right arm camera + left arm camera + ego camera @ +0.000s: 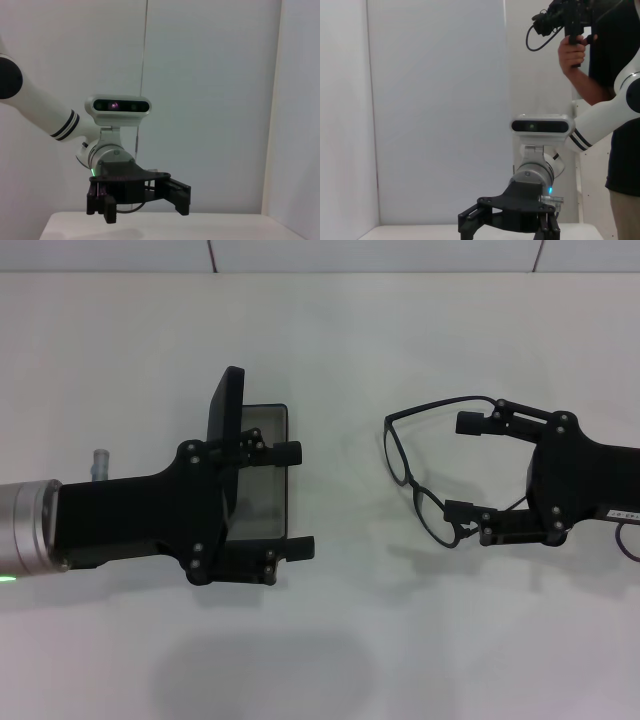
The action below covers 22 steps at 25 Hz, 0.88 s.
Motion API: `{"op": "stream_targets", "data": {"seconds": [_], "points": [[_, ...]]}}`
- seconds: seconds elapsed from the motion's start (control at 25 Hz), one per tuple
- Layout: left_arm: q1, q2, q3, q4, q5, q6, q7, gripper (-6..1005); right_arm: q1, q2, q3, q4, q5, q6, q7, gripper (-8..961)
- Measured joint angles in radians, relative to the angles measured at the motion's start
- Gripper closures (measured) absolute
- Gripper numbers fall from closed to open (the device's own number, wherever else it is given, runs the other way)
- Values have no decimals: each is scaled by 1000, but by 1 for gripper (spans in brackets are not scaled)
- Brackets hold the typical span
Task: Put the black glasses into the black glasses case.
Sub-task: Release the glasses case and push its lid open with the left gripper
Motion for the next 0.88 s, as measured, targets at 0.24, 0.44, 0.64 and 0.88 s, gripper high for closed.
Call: {"op": "stream_targets", "data": {"seconds": [0.24,0.44,0.64,0.88], "points": [[1,-4,0,0,4,-2,1,143,0,1,0,1,0,0,0,81],[1,-8,-20,-1,-3,-16,-8,145,0,3,0,1,0,1,0,81],[-10,-8,-123,57,-3,-32,-181,147,-2,3,3,1,0,4,0,81],[-36,8,-171,323,190,-285,-827,149,-15,5,4,1,0,1,0,82]]}}
